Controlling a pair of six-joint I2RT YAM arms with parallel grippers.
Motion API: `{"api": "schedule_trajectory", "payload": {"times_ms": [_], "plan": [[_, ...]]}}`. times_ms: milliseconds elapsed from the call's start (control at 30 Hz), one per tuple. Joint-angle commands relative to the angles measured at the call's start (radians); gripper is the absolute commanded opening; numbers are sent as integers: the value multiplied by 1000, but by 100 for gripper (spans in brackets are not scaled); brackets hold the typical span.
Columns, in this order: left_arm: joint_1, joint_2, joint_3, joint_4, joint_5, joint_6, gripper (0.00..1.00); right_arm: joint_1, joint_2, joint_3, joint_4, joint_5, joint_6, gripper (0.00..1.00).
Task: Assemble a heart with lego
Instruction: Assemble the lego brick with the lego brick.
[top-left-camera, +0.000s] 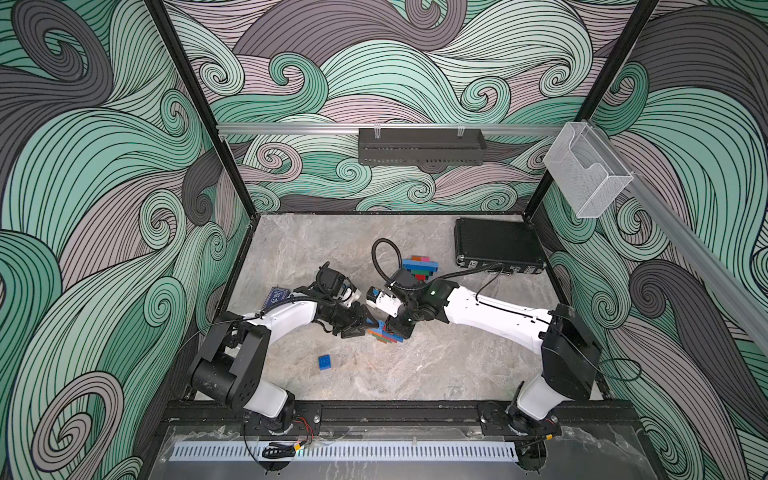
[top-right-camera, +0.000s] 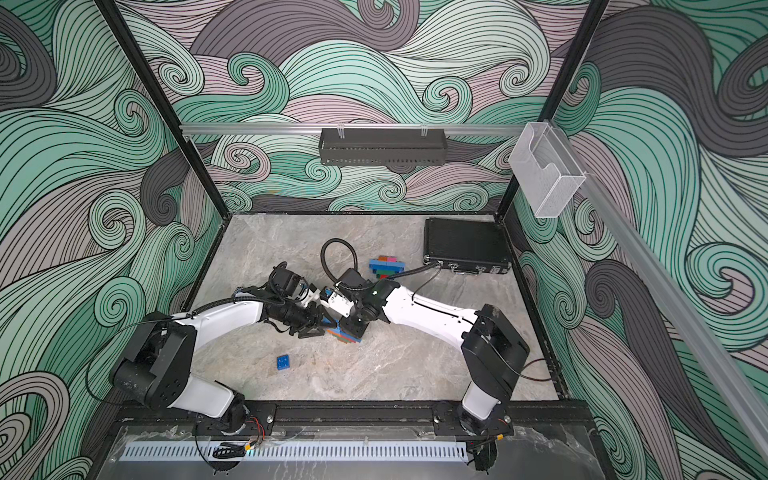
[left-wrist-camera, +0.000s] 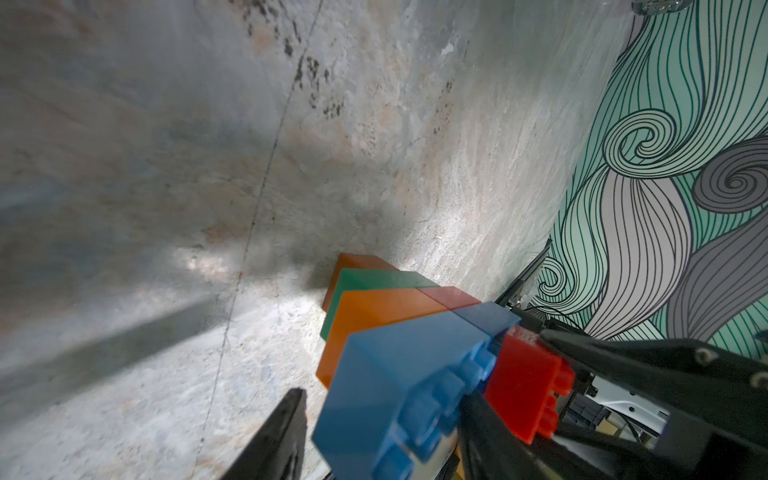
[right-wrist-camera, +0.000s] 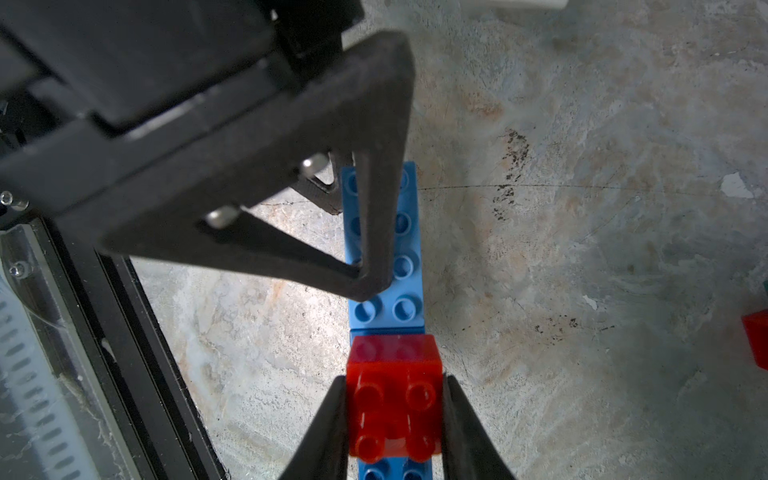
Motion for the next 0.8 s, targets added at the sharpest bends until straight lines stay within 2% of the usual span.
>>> {"api": "schedule_trajectory", "payload": {"times_ms": [0, 233, 600, 767], "plan": [[-8, 16, 2, -21, -39, -1, 56, 15, 54, 3, -56, 40, -19, 31], [-10, 19, -3, -17, -46, -5, 55, 41, 70, 4, -114, 96, -63, 31], [-9, 18, -3, -22, -48, -2, 55, 43, 96, 13, -174, -27, -75, 31], [-9, 12, -3, -26, -48, -4, 55, 53, 114, 10, -175, 84, -75, 31]]}}
